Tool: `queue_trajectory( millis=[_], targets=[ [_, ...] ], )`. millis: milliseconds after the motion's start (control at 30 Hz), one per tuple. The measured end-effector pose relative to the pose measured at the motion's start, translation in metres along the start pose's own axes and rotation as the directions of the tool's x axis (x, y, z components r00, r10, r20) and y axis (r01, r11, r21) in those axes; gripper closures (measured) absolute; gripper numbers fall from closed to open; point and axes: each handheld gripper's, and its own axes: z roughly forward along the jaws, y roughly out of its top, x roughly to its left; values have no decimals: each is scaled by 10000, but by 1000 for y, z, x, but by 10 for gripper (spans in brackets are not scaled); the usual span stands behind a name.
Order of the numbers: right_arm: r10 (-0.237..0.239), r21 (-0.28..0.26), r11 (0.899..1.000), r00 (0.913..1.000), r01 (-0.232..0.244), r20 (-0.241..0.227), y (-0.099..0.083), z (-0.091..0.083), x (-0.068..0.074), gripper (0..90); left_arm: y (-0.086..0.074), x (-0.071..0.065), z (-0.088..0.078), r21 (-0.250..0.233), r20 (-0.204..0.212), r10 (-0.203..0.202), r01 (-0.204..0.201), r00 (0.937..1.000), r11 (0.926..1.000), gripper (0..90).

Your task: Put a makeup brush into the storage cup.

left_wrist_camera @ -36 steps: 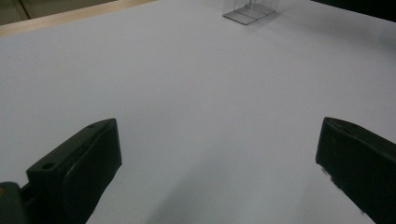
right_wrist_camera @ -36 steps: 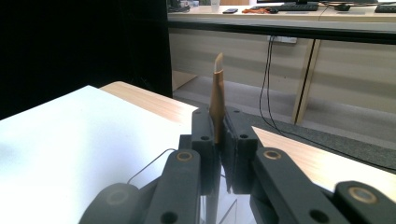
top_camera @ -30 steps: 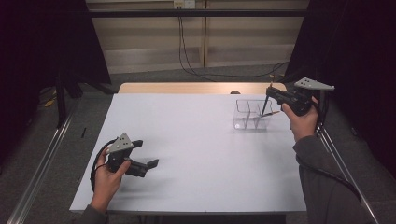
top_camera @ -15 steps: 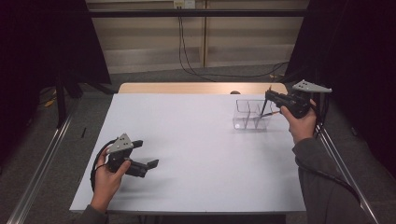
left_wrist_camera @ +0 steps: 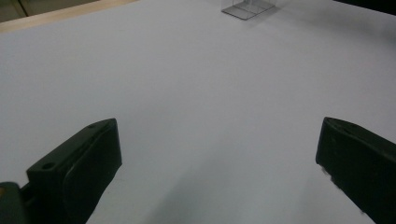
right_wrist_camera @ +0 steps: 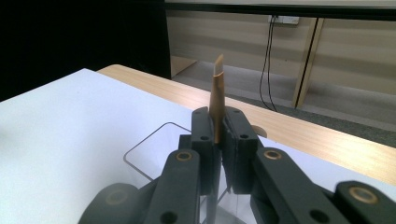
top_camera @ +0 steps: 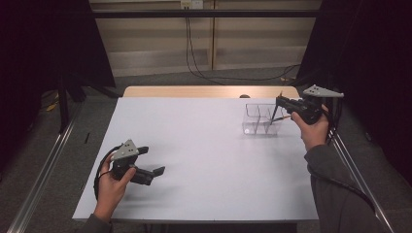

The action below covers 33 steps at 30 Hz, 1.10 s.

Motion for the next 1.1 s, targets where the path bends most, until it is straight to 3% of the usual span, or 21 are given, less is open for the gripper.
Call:
queue_trajectory(
  millis=[1100],
  targets=[
    [-123, 389, 9992, 9999, 121, 41, -8, 5, 2, 835, -1, 0, 0, 60, 10, 23, -23, 10000, 10000, 0]
  ],
)
